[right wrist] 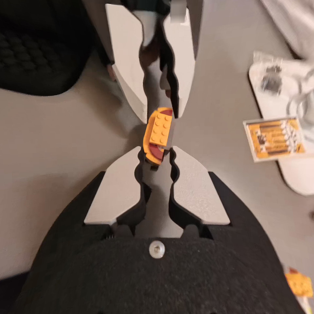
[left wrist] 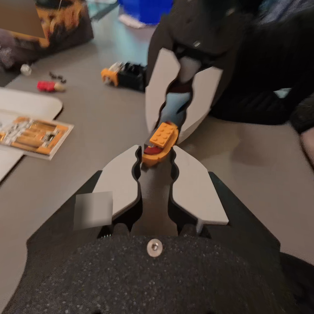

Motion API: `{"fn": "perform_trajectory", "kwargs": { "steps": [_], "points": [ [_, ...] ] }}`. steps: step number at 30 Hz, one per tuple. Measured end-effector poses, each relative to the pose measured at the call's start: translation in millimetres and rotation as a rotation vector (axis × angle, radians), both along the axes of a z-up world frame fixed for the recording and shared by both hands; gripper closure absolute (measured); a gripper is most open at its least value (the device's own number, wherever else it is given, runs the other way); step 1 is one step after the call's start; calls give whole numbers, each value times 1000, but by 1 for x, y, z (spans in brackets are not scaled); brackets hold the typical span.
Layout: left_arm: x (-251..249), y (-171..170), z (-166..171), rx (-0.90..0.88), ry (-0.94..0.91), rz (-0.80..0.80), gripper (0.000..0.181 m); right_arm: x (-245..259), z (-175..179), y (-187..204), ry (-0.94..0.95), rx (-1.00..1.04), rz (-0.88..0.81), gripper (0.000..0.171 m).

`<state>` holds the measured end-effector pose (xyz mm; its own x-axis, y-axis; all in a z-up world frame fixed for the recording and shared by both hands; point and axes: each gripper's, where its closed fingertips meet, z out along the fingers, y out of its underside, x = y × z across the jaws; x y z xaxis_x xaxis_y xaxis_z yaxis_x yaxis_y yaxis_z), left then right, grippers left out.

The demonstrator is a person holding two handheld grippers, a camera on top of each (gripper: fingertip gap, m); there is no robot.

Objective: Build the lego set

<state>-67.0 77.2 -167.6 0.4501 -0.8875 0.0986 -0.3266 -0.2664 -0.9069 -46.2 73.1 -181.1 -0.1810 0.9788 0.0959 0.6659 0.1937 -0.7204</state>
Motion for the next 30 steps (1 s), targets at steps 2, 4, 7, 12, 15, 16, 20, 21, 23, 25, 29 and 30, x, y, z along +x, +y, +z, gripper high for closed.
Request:
{"fn": "perform_trajectory", "kwargs": {
  "steps": [2, 4, 7, 12, 15, 16, 20, 21, 23, 25, 29, 30],
  "points": [
    [-6, 6, -10, -24, 80, 57, 151, 3, -4, 1, -64, -87, -72, 142],
    [-5, 3, -11, -35, 102, 45, 150, 4, -8, 7, -94, -69, -138, 143],
    [-4, 3, -16, -27, 158, 53, 150, 2, -14, 5, -131, -24, -181, 142],
    [-6, 7, -20, 28, 223, 80, 151, -4, -23, 0, -146, -6, -223, 142],
    [-7, 6, -20, 22, 215, 74, 150, -6, -22, 2, -135, 4, -209, 137],
    [-7, 5, -19, 20, 210, 66, 149, -5, -21, 1, -134, 4, -189, 135],
    [-13, 6, 3, 57, 129, 62, 143, -4, 22, 12, 55, 20, -109, 126],
    [-17, 10, 14, 83, 89, 92, 143, -4, 43, 27, 152, 57, -149, 126],
    [-25, 20, 43, 157, -14, 180, 150, 2, 90, 65, 345, 155, -261, 126],
    [-36, 30, 74, 252, -113, 286, 163, 13, 129, 111, 481, 271, -399, 124],
    [-61, 40, 123, 430, -203, 482, 181, 28, 180, 196, 620, 402, -611, 119],
    [-66, 41, 131, 453, -217, 516, 181, 29, 188, 215, 635, 424, -649, 115]
  ]
}}
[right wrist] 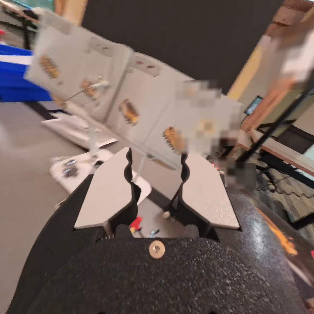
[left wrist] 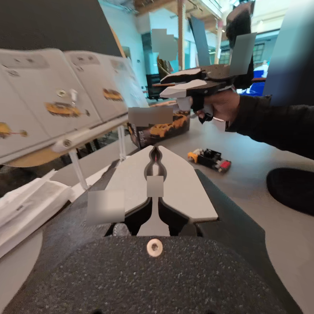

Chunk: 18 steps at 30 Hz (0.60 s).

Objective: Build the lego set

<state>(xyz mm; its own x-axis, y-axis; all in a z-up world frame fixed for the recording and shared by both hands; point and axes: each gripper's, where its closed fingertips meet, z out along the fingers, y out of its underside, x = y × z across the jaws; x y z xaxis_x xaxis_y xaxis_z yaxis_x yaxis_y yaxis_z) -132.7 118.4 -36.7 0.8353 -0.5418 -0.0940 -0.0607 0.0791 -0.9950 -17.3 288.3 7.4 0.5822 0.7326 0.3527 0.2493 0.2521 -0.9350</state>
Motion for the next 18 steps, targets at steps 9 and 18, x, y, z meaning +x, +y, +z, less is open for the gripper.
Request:
{"fn": "perform_trajectory", "kwargs": {
  "steps": [9, 18],
  "points": [
    [-8, -2, 12, -6, -47, 42, 177, -33, 33, 82, -27, 84, -120, 91],
    [-5, 0, -9, -63, -90, -2, 181, -45, 23, 94, 16, 24, -117, 114]
  ]
}}
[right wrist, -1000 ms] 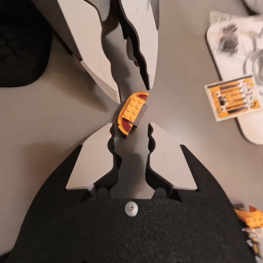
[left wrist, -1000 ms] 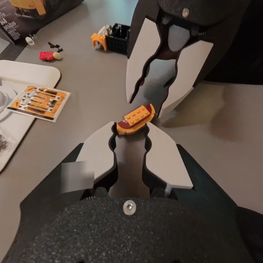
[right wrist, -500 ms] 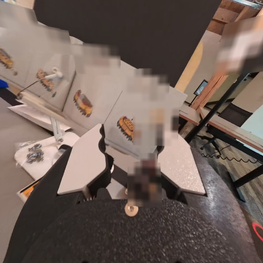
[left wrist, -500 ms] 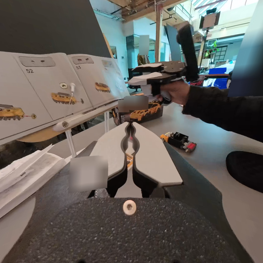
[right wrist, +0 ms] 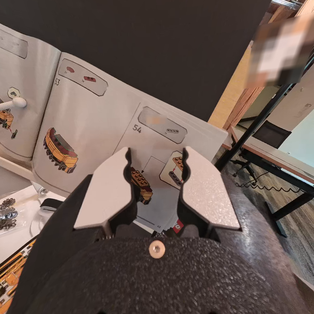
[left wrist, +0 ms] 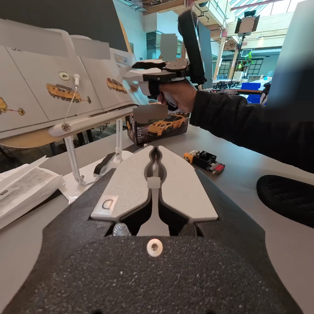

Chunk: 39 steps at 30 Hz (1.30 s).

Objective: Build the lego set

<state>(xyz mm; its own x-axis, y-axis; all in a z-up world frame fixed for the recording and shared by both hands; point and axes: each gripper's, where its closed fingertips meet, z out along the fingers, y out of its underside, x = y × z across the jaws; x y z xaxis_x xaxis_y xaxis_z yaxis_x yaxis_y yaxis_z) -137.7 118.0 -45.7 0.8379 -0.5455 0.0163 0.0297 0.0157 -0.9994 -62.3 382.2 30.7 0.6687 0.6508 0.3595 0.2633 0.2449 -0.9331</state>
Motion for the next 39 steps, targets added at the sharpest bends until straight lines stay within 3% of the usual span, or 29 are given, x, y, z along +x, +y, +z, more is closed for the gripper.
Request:
{"fn": "perform_trajectory", "kwargs": {
  "steps": [3, 6, 7, 8, 11, 12, 20, 29, 33, 34, 39],
  "points": [
    [7, 0, -8, -21, 10, -23, 181, 0, -2, 1, 9, -4, -4, 131],
    [12, 0, -12, -31, 19, -37, 181, -1, -5, 0, 1, -31, 7, 164],
    [12, 0, -13, -31, 22, -36, 181, 0, -5, -1, -9, -32, 9, 166],
    [12, -1, -14, -32, 25, -35, 181, 4, -2, -1, -12, -14, -14, 160],
    [11, -1, -14, -33, 21, -31, 181, 19, 19, 5, 43, 58, -90, 107],
    [11, 0, -15, -37, 18, -33, 181, 20, 20, 8, 54, 39, -83, 99],
    [15, -2, -18, -47, 20, -49, 181, 6, 5, 11, 17, 5, -35, 116],
    [20, -2, -22, -58, 22, -59, 181, 0, -2, 6, -44, -17, -19, 171],
    [20, -2, -23, -60, 29, -59, 181, 1, 0, 3, -47, -1, -33, 171],
    [20, -2, -23, -60, 27, -58, 181, 5, 4, 2, -30, 8, -38, 170],
    [18, -2, -26, -70, 21, -59, 181, 16, 20, 6, 17, 26, -38, 99]
  ]
}}
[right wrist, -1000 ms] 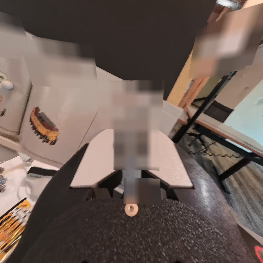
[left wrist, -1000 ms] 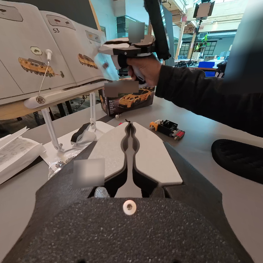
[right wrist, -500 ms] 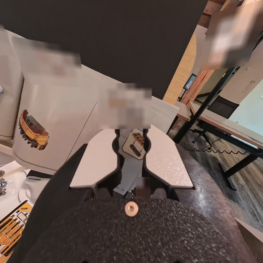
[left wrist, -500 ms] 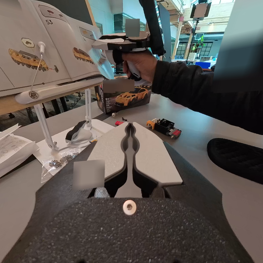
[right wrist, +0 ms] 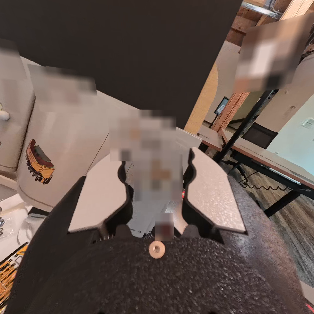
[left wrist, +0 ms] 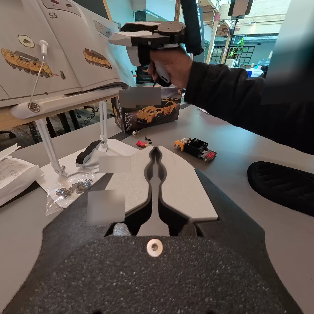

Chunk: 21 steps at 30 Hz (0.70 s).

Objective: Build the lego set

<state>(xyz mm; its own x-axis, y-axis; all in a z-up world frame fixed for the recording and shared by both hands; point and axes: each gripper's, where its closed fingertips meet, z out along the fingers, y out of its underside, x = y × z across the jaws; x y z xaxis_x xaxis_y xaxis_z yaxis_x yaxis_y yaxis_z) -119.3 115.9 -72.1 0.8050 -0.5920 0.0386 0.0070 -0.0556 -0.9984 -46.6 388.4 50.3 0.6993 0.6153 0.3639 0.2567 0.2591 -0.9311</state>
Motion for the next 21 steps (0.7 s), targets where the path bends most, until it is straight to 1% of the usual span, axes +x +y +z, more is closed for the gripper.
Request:
{"fn": "perform_trajectory", "kwargs": {
  "steps": [1, 2, 4, 8, 11, 14, 17, 18, 20, 21],
  "points": [
    [0, 0, -1, -3, 0, -1, 181, -2, -3, 2, -10, -18, 12, 95],
    [1, 0, -1, -5, 0, -3, 181, -5, -7, 2, -29, -40, 32, 95],
    [1, 0, -2, -7, -1, -6, 181, -11, -15, 4, -62, -40, 40, 98],
    [1, 0, -2, -7, -1, -7, 181, -11, -15, 5, -43, -36, 41, 102],
    [2, 0, -4, -15, -4, -13, 181, -9, -16, 6, -46, -36, 33, 120],
    [3, 0, -5, -18, -1, -16, 181, -8, -18, 7, -37, -43, 26, 131],
    [4, 0, -6, -19, 1, -18, 181, -10, -21, 7, -43, -49, 26, 147],
    [3, -1, -6, -19, 0, -17, 181, -10, -22, 6, -49, -45, 27, 151],
    [3, 0, -7, -21, 2, -16, 181, -10, -21, 5, -61, -39, 19, 151],
    [2, 0, -8, -22, 2, -13, 181, -7, -18, 5, -57, -24, -4, 143]
  ]
}}
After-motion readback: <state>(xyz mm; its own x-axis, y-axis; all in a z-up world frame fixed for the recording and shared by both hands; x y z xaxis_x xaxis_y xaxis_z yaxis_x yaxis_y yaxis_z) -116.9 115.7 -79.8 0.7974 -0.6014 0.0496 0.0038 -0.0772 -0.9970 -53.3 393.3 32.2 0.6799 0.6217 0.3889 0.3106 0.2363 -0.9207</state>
